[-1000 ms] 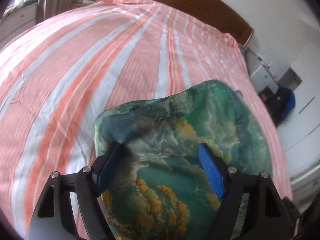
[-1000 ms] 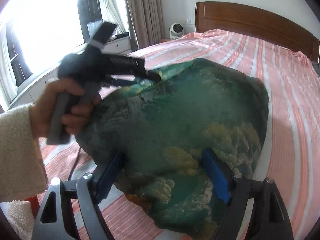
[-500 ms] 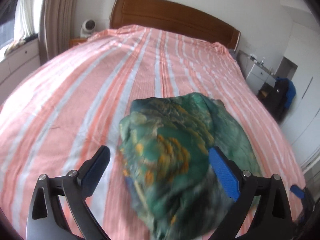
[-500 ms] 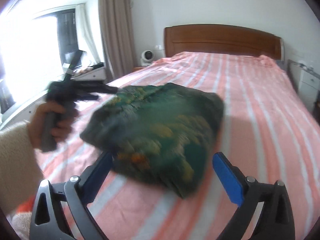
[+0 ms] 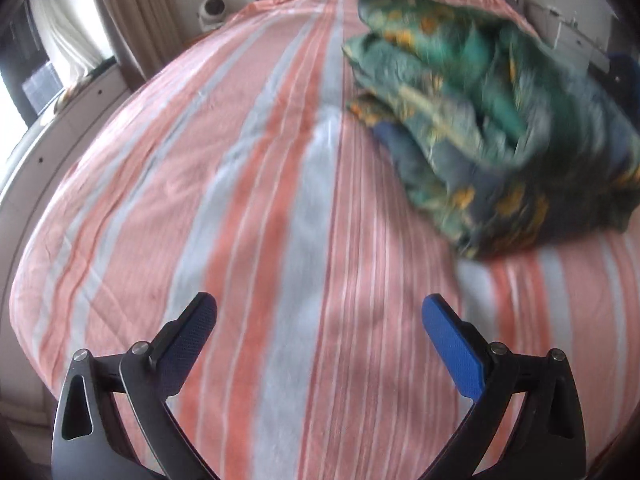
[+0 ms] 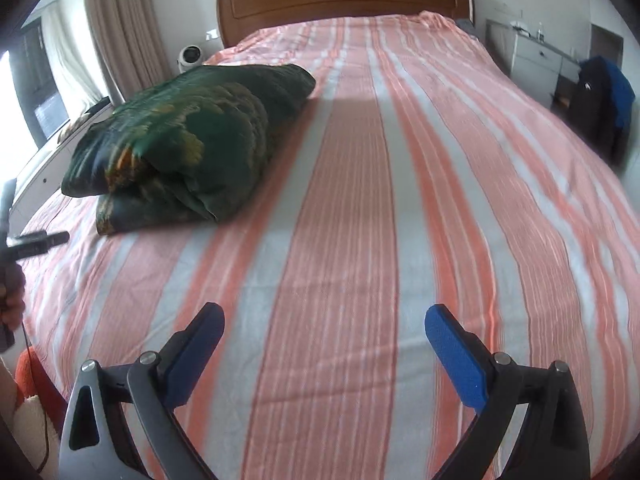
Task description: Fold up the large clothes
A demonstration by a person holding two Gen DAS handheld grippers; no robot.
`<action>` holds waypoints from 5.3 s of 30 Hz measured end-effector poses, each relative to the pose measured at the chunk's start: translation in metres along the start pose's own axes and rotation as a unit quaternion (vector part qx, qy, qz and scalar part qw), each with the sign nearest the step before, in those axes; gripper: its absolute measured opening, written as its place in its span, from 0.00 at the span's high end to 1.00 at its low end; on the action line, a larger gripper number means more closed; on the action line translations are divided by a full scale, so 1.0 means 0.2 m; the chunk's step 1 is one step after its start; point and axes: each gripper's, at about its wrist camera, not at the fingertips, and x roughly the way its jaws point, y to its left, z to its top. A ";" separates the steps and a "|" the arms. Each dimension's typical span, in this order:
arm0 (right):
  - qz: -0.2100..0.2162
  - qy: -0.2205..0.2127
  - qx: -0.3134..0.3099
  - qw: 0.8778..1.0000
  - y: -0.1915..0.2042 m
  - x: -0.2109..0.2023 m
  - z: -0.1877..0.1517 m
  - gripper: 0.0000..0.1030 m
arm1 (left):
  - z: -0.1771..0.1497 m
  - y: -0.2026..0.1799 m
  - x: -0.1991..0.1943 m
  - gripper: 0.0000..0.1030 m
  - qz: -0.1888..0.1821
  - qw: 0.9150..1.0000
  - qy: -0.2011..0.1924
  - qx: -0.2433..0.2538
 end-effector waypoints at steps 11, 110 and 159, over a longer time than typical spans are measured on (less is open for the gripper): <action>-0.045 0.055 -0.014 0.997 -0.08 0.17 -0.15 0.01 | -0.08 0.00 0.15 0.00 -0.032 0.999 0.027 -0.011; 0.097 -0.123 -0.228 0.961 0.72 0.04 0.59 0.40 | 0.32 -0.52 -0.26 0.48 -0.197 0.973 -0.120 0.005; 0.050 -0.184 -0.054 0.980 0.28 -0.82 -0.22 0.00 | -0.38 -0.77 -1.20 0.00 -0.011 0.964 -0.265 0.022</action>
